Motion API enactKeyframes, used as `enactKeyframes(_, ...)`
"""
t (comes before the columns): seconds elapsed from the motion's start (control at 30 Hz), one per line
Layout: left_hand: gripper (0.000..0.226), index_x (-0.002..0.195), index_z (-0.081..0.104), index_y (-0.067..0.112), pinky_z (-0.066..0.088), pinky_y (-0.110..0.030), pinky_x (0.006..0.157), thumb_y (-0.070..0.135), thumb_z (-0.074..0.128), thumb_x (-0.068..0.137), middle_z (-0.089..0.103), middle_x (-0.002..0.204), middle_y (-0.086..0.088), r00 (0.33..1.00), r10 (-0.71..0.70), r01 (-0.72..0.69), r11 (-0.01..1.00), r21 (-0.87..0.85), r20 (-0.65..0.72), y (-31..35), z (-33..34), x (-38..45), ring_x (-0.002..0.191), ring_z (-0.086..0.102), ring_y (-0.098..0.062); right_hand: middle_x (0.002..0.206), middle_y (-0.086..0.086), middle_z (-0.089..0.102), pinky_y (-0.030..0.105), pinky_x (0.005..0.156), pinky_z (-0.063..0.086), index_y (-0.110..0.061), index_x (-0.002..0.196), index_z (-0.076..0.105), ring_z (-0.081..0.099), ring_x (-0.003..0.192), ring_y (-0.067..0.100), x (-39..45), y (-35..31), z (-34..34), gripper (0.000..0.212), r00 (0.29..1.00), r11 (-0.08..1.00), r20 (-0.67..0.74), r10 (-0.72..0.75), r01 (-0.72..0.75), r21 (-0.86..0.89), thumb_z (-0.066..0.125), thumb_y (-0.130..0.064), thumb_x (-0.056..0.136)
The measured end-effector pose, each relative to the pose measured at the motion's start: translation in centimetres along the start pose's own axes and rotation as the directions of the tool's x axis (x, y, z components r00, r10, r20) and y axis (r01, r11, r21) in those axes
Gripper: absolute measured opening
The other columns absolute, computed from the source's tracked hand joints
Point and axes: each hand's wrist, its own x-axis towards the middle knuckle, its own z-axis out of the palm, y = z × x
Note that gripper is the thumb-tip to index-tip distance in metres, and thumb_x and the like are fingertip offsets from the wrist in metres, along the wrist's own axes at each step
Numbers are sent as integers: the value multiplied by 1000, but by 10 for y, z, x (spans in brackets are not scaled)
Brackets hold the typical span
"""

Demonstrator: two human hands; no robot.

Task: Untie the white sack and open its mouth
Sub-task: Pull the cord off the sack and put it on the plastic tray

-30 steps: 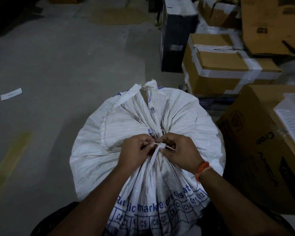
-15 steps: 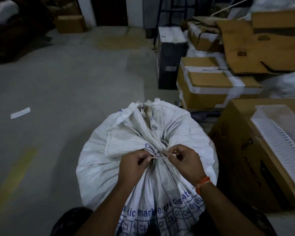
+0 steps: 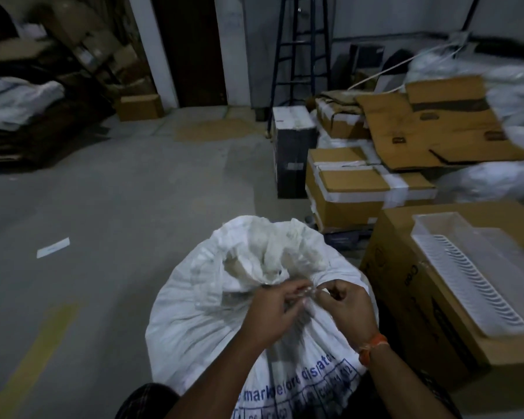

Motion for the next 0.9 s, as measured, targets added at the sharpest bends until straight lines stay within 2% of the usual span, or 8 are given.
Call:
enactKeyframes(0.23, 50, 122, 61, 49, 51, -16, 100, 9, 69, 93, 63, 134, 14, 997, -54, 47, 993, -113, -61, 4, 6, 27, 119, 61, 7, 64, -3, 74, 29, 60, 51, -17, 69, 76, 63, 58, 4, -4, -7, -28, 12, 1000, 1000, 7, 13, -13, -18, 80, -12, 78)
enactKeyframes(0.33, 38, 127, 67, 23, 46, -5, 92, 7, 69, 93, 54, 138, 18, 996, -77, 73, 993, -89, -46, -4, 7, 33, 114, 57, 21, 63, -4, 73, 33, 56, 52, -19, 68, 76, 65, 56, 8, -4, -10, -31, 11, 1000, 999, -22, 2, -3, -43, 80, -14, 78)
enactKeyframes(0.43, 22, 113, 72, 19, 46, -6, 92, 13, 72, 91, 54, 145, 12, 990, -108, 103, 993, -60, -88, -17, 8, 35, 120, 58, 14, 66, -1, 75, 41, 62, 59, -21, 69, 77, 71, 64, 17, -3, -10, -31, 10, 998, 998, -69, 2, -7, -65, 80, -16, 77)
enactKeyframes(0.53, 12, 98, 72, 15, 51, -13, 93, 11, 75, 87, 62, 121, 34, 989, -88, 85, 996, -27, -119, -20, 5, 31, 116, 62, 11, 67, -2, 75, 41, 64, 59, -20, 69, 77, 71, 65, 17, -3, -10, -26, 10, 997, 998, -70, 24, -28, -50, 79, -15, 77)
enactKeyframes(0.67, 10, 91, 73, 22, 57, -24, 83, 23, 77, 81, 72, 95, 13, 985, -31, 55, 988, 142, -171, -24, -2, 26, 92, 68, -1, 69, -5, 76, 36, 67, 59, -18, 68, 77, 70, 66, 11, -3, -11, -16, 13, 998, 998, -41, 55, -55, -2, 79, -10, 77)
enactKeyframes(0.77, 13, 87, 75, 19, 46, -5, 74, 13, 81, 77, 71, 89, 6, 979, -8, 56, 971, 232, -201, -31, -5, 23, 83, 64, 3, 69, -2, 76, 38, 70, 59, -16, 69, 77, 71, 68, 15, -3, -11, -9, 12, 997, 997, -31, 72, -72, 10, 79, -9, 78)
enactKeyframes(0.83, 16, 84, 76, 19, 44, -2, 73, 9, 84, 75, 70, 87, 4, 973, -22, 89, 953, 288, -228, -40, -9, 20, 78, 62, 2, 66, 5, 75, 42, 67, 58, -14, 68, 76, 68, 63, 17, -3, -13, -10, 12, 996, 995, -30, 89, -87, 55, 78, -7, 79)
enactKeyframes(0.9, 13, 83, 77, 21, 54, -17, 74, 12, 83, 76, 71, 86, 1, 963, -81, 167, 929, 330, -259, -59, -18, 17, 76, 67, -10, 63, 11, 72, 40, 60, 54, -11, 68, 76, 64, 58, 14, -3, -16, -14, 14, 995, 990, -27, 94, -91, 103, 76, -4, 80)
